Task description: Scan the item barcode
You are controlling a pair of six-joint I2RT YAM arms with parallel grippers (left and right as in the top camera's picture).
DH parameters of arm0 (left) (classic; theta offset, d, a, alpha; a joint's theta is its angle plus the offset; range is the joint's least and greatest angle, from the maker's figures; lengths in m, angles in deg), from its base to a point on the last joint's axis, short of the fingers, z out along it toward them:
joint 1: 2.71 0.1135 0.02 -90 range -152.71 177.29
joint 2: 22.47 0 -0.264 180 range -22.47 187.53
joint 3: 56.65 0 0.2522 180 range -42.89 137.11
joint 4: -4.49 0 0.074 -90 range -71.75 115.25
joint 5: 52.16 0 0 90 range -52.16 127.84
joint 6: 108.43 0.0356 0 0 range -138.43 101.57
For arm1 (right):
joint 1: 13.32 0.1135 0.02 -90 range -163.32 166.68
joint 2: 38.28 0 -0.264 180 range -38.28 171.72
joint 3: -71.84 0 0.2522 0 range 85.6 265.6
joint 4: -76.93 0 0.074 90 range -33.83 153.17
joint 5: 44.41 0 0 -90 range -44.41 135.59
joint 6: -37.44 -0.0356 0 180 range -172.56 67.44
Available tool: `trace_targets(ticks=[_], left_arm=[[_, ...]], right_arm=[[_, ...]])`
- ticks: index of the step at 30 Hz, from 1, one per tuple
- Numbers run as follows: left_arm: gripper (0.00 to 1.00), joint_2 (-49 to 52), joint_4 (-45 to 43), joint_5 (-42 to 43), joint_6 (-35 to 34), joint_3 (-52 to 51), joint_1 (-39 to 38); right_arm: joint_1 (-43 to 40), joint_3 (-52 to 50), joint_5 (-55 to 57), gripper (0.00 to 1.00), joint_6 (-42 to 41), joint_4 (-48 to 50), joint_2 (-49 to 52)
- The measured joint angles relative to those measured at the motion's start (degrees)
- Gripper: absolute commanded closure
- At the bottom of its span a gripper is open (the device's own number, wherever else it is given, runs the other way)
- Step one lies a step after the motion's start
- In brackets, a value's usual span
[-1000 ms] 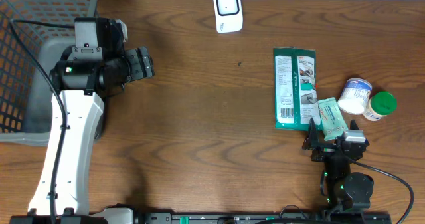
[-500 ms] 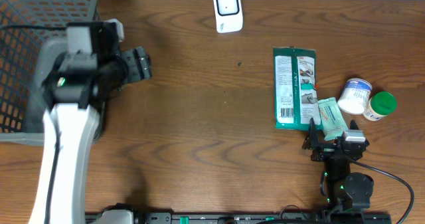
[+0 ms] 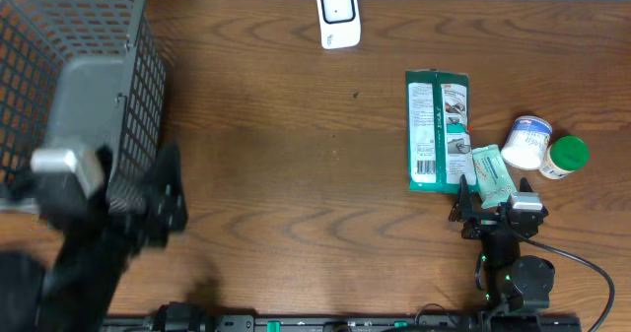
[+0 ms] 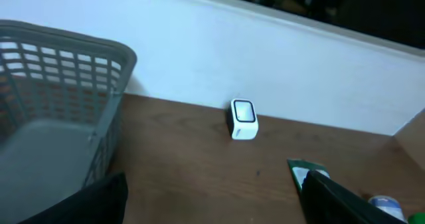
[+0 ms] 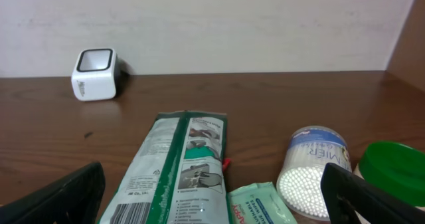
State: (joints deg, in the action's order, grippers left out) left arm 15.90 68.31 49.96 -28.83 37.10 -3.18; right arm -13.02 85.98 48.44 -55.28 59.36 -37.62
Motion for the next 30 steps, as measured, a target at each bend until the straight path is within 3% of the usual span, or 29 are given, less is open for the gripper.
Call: trace_targets(ticks=[7, 13, 20, 26, 30], left_arm=[[0.15, -12.72, 4.39, -4.79, 0.15, -2.08, 0.0], [0.15, -26.49, 4.83, -8.48, 0.15, -8.81, 0.0], [0.16, -35.32, 3.3, -9.42, 0.13, -18.05, 0.0], [0.15, -37.86, -6.64, -9.53, 0.15, -25.81, 0.0], [0.15, -37.86, -21.57, -9.53, 0.15, -31.54, 0.0]], right_arm=[[0.0, 0.0, -0.02, 0.01, 0.02, 0.02, 0.02], [0.0, 0.0, 0.0, 0.01, 0.15, 0.02, 0.0], [0.0, 0.0, 0.0, 0.01, 0.17, 0.0, 0.02], [0.0, 0.0, 0.0, 0.01, 0.17, 0.0, 0.02], [0.0, 0.0, 0.0, 0.01, 0.17, 0.0, 0.02]])
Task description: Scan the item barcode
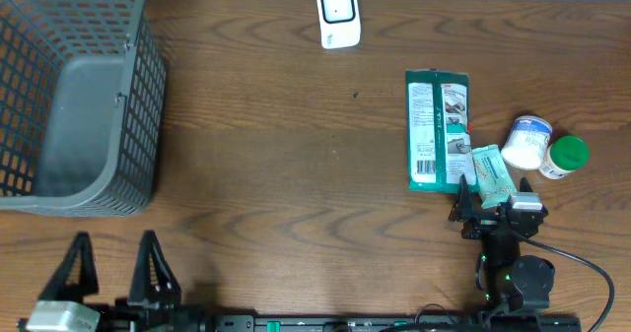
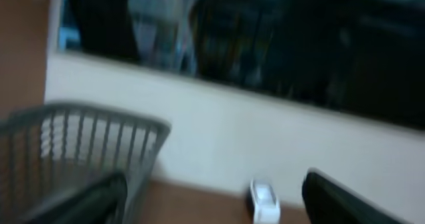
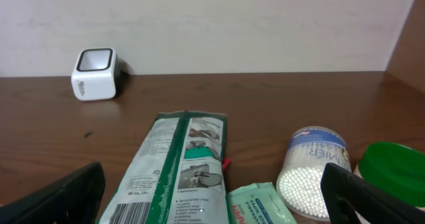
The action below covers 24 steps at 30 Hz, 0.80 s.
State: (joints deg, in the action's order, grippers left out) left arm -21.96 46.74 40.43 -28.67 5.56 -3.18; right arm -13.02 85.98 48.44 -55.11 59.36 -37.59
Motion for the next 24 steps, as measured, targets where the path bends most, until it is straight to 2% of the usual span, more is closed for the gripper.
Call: trace_targets(ticks=[7, 12, 18, 24], left_arm=[[0.16, -0.02, -34.12, 0.02, -0.22, -15.45, 0.0], [0.15, 0.04, -48.98, 0.0, -0.22, -28.11, 0.0], [0.15, 0.09, -58.77, 0.02, -0.22, -39.54, 0.0], [0.15, 0.09, -57.55, 0.02, -0.22, -44.59, 0.0]], right_arm=[[0.0, 0.0, 0.0, 0.01, 0.0, 0.02, 0.0], [0.0, 0.0, 0.0, 0.01, 0.02, 0.0, 0.0], [0.0, 0.0, 0.0, 0.01, 0.02, 0.0, 0.0], [0.0, 0.0, 0.0, 0.01, 0.02, 0.0, 0.0]])
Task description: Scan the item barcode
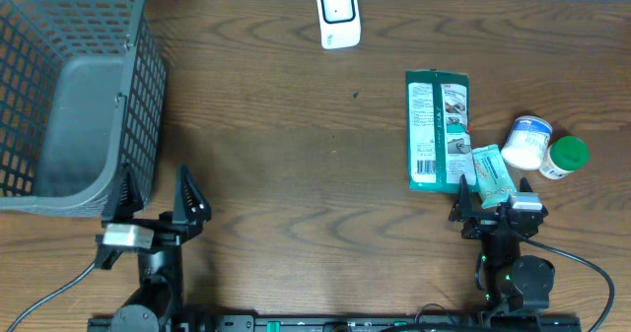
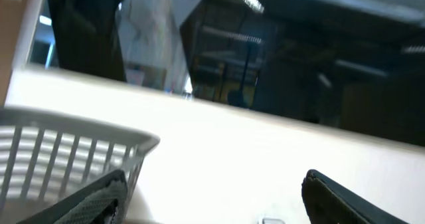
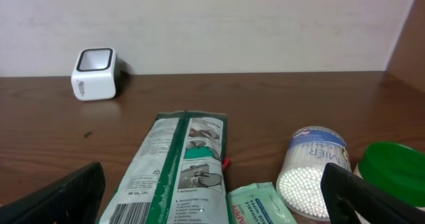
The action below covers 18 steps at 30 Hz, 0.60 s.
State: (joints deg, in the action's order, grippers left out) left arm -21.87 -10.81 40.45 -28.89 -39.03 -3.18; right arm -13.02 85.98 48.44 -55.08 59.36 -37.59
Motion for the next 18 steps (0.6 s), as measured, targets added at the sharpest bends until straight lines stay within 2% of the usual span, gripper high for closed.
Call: trace_targets(ticks=[10, 18], left_arm=[[0.15, -0.02, 7.34, -0.02, -0.02, -3.52, 0.0], [0.15, 0.0, 25.7, 0.0, 0.0, -3.52, 0.0]], right_arm=[[0.0, 0.0, 0.0, 0.01, 0.0, 0.02, 0.0], [0.0, 0.0, 0.0, 0.01, 0.0, 0.02, 0.0]])
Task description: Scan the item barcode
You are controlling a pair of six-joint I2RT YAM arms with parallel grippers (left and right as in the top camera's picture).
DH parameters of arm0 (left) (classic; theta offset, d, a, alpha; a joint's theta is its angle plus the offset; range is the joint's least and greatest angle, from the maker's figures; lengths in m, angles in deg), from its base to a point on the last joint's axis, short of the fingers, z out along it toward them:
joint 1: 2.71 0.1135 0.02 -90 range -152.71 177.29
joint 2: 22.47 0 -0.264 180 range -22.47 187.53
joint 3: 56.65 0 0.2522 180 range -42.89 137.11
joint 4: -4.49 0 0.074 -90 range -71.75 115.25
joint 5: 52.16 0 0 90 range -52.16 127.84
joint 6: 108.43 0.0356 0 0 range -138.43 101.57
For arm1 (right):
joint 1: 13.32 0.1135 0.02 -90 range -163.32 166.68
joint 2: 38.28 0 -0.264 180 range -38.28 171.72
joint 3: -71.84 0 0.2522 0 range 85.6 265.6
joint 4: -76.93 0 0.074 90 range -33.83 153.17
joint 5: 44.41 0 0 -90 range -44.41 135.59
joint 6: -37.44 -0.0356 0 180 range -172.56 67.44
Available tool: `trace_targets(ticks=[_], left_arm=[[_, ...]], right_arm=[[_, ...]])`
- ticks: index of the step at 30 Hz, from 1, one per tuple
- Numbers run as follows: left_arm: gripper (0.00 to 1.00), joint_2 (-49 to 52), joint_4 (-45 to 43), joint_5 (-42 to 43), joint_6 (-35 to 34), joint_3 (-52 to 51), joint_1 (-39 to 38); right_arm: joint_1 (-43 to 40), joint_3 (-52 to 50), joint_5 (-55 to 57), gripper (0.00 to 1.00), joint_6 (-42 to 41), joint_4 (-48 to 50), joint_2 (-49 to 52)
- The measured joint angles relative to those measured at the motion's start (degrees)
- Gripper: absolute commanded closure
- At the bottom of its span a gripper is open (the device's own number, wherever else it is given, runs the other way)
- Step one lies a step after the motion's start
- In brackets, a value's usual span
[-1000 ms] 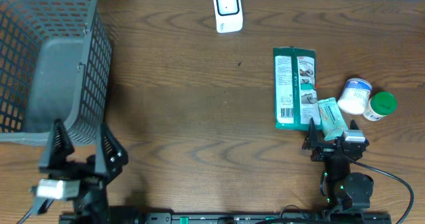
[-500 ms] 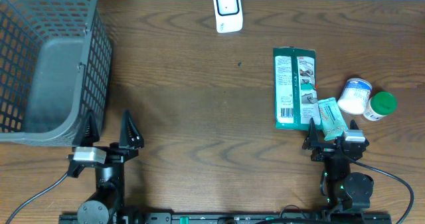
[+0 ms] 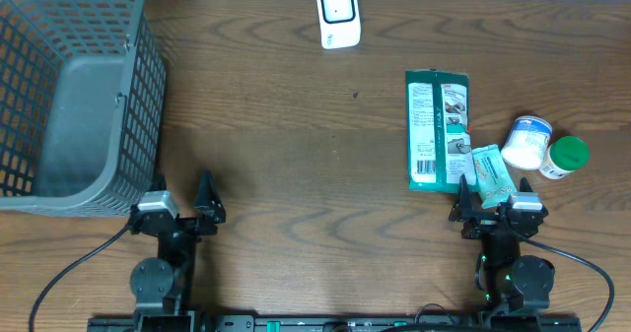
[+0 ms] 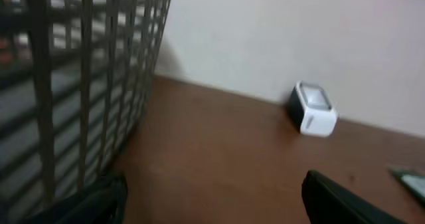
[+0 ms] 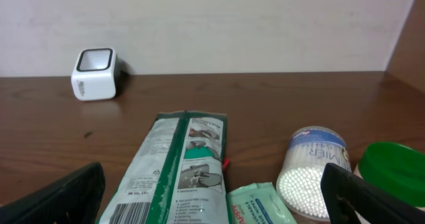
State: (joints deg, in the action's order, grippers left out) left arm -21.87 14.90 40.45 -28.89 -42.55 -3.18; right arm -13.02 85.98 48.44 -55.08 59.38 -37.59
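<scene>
A white box-shaped scanner (image 3: 336, 15) stands at the table's far edge, also seen as the scanner (image 4: 313, 109) and the scanner (image 5: 95, 73). A green-and-white flat package (image 3: 438, 130) with a barcode lies at right; up close the package (image 5: 176, 171) runs toward my right gripper (image 5: 212, 197), which is open and empty. That right gripper (image 3: 498, 206) sits just in front of a small green wipes pack (image 3: 492, 172). My left gripper (image 3: 177, 214) sits low by the basket's front corner. In its wrist view the left gripper (image 4: 214, 192) is open over bare wood.
A grey mesh basket (image 3: 74, 86) fills the back left, and the basket wall (image 4: 73, 84) is close on the left wrist's left. A cotton-swab tub (image 3: 527, 140) and a green-lidded jar (image 3: 567, 157) stand right of the package.
The left gripper has shifted slightly right in front of the basket, and its camera, which pointed up at dark windows, now looks level across the table to the scanner. The right arm is unchanged.
The left arm was first raised over the basket's front right corner. Then it was at the table's front left edge with its view tilted upward, then nearer the basket still looking up. Now it sits low and level. The right gripper stayed open by the items throughout.
</scene>
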Motion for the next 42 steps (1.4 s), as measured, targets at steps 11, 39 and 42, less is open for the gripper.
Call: trace_targets(ticks=[11, 39, 42], left_arm=[[0.15, -0.02, 3.21, 3.93, 9.7, 0.02, 0.0], [0.15, -0.02, 3.85, 4.31, 12.44, 0.24, 0.0], [0.15, -0.02, 3.85, 4.31, 12.44, 0.24, 0.0]], right_arm=[[0.0, 0.0, 0.0, 0.01, -0.02, -0.02, 0.0], [0.0, 0.0, 0.0, 0.01, -0.02, -0.02, 0.0], [0.0, 0.0, 0.0, 0.01, 0.0, -0.02, 0.0]])
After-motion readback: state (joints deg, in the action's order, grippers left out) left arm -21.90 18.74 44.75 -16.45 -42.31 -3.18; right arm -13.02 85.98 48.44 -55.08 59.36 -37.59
